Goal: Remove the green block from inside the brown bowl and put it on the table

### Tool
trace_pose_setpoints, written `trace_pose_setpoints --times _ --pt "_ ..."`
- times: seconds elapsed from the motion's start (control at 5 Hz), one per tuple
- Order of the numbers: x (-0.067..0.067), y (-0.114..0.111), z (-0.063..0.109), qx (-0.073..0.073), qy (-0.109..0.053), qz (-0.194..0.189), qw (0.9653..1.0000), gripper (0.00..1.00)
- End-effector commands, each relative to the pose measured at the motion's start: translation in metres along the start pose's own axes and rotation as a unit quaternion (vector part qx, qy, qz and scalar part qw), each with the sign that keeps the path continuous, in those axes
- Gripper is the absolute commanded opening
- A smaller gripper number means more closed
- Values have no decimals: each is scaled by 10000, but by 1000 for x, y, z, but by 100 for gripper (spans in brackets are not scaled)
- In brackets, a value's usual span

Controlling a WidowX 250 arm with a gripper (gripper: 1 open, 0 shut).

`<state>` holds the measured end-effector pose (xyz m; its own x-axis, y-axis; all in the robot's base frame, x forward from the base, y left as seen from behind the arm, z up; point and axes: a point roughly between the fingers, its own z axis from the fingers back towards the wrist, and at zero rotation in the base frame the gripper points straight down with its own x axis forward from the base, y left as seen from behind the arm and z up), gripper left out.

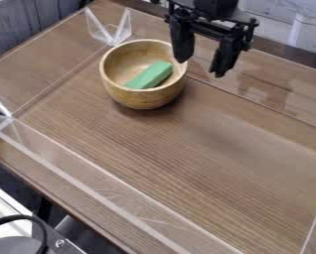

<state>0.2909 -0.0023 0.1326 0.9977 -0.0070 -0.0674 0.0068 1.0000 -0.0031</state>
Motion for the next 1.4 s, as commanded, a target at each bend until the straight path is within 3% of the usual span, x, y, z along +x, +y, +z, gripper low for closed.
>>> trace_pose_setpoints --times 0.0,0.4,0.8,1.2 --pt "1 6 -11 2 28 -3 10000 100" --pt "4 19 -26 -24 -220 302 9993 100" --pt "3 24 -28 -6 -245 301 9992 100" --pt "15 56 -6 -115 -254 187 9994 100"
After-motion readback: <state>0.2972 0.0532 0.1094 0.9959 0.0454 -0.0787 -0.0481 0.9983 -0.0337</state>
